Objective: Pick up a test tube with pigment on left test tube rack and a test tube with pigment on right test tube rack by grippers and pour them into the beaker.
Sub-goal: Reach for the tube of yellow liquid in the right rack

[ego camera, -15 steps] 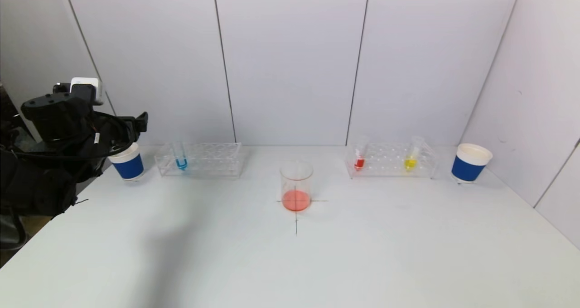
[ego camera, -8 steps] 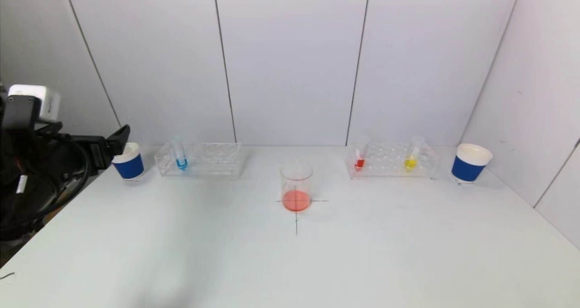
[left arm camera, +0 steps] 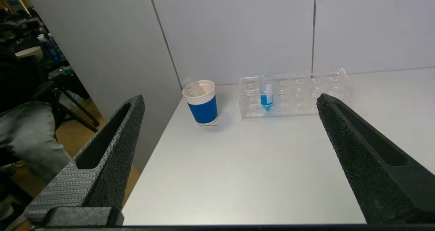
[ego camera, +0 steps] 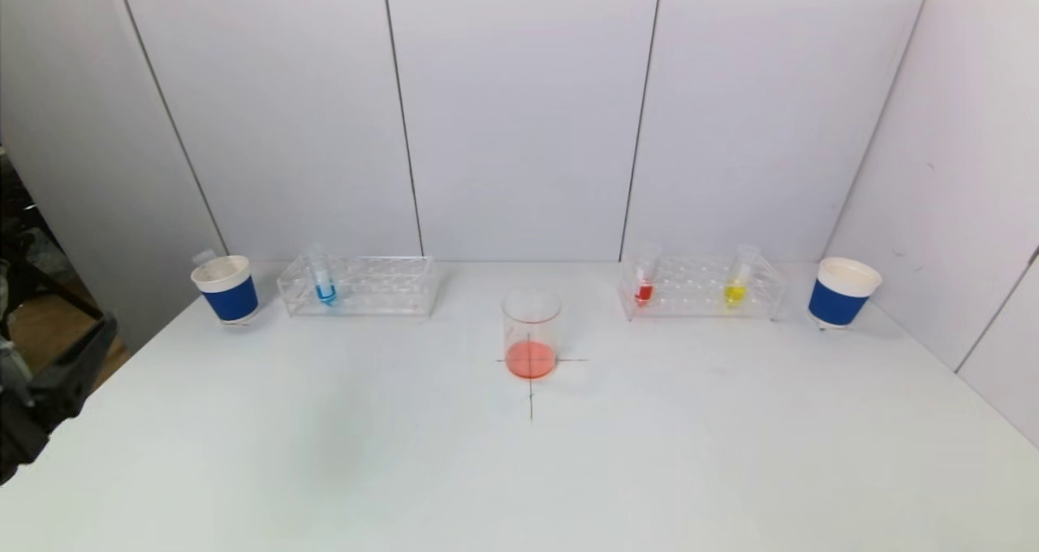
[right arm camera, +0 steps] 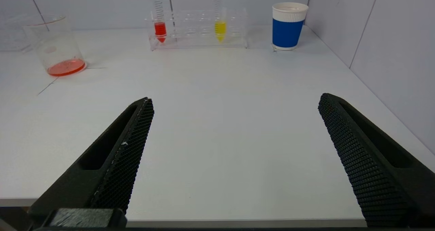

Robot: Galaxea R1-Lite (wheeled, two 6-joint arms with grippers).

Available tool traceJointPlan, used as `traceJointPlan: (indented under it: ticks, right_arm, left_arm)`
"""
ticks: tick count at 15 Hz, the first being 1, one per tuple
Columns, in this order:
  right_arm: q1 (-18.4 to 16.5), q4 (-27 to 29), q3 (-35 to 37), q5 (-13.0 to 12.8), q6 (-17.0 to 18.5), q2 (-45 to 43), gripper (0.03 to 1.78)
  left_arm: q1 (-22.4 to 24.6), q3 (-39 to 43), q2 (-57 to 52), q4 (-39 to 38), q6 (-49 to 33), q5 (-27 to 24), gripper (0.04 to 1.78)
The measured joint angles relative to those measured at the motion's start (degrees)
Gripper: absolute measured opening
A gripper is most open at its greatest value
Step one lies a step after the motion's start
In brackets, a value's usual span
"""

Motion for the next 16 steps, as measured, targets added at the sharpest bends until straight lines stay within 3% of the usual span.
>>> traceJointPlan:
  ticks: [5, 8, 11, 16]
  right_arm:
    - [0.05, 0.0, 0.0, 0.0, -0.02, 0.0, 1.76]
    - [0.0, 0.0, 0.0, 0.0, 0.0, 0.0, 1.76]
    - [0.0, -0.02, 0.0, 0.02, 0.0, 0.0, 1.76]
    - [0.0, -0.02, 0.0, 0.0, -0.05, 0.0, 1.76]
  left_arm:
    - [0.0, 0.85, -25.83, 27.76, 0.61, -0.22, 1.76]
    - [0.26, 2.99, -36.83, 40.88, 0.44, -4.83, 1.76]
    - [0.39, 7.39, -43.23, 44.45, -0.02, -8.91, 1.76]
    - [0.41, 11.25, -45.79, 43.18, -3.62, -11.63, 1.76]
